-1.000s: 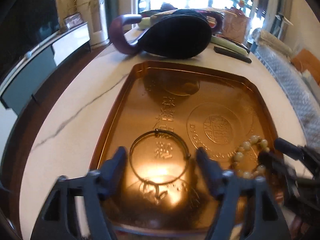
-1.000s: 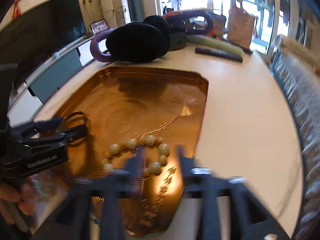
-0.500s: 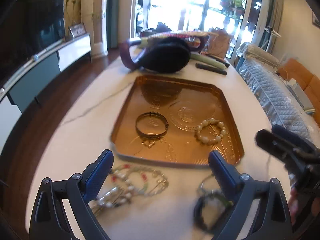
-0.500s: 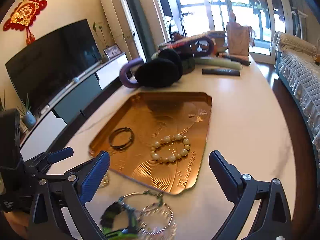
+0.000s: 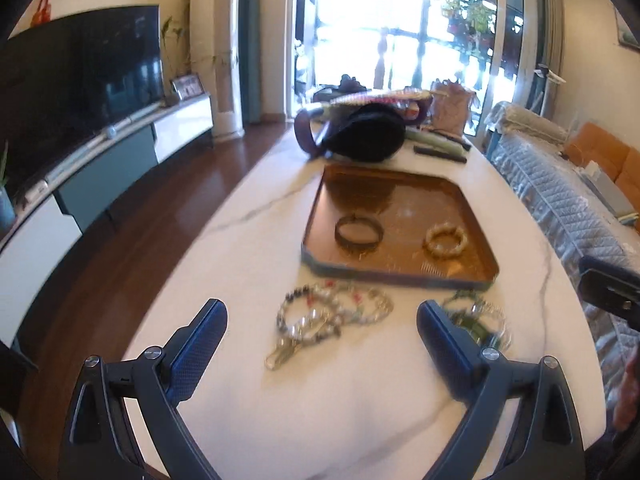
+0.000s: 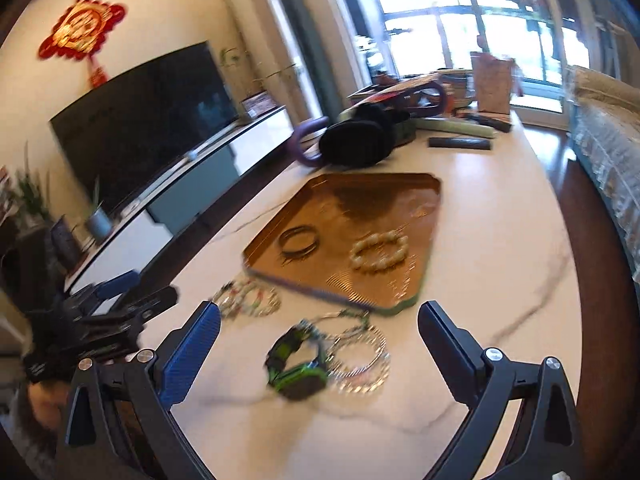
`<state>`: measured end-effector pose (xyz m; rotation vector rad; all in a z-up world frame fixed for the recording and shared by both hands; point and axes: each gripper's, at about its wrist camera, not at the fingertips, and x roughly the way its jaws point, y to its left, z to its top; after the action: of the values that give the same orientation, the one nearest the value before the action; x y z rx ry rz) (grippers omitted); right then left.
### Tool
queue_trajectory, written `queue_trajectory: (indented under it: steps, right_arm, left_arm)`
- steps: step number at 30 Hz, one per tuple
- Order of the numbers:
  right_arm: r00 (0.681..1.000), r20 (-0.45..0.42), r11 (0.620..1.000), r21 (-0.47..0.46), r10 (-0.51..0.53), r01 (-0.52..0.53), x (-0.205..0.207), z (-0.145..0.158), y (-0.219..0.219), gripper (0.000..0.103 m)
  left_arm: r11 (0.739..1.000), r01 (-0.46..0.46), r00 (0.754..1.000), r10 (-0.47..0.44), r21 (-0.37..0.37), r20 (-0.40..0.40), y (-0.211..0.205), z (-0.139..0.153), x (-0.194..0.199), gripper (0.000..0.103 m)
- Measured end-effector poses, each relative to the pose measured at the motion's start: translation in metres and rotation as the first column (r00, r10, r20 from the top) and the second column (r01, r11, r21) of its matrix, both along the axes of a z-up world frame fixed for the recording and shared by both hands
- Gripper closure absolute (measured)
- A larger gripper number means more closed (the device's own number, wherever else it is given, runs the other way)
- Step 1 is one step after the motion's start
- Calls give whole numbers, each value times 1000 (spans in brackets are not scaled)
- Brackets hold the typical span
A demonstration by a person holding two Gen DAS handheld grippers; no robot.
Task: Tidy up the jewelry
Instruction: 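Move both tools back to the remaining jewelry pile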
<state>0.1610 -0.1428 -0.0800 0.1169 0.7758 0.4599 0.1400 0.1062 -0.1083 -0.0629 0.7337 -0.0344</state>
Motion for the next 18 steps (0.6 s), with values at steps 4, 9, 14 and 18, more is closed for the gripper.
queue_trajectory:
  steps: [4,9,14,18]
  right_arm:
    - [999,30,997,-65,40,-38,-5,-15,10,11]
    - [994,-97,999,19,51,-50,15,-46,6,35]
    - [981,-188,997,78,35,-20,35,-66,-2,44]
    - [977,-205,996,83,58,-42,42,-72,0,48]
  left_arm:
    - [1000,21,997,-22,-18,-78,4,-31,9,10]
    - [995,74,988,-82,-68,-133,-3,-52,18,29]
    - [995,70,983,-82,-76,-162,6,-59,31,36]
    - [997,66,984,-72,-45,-162,7,-59,34,39]
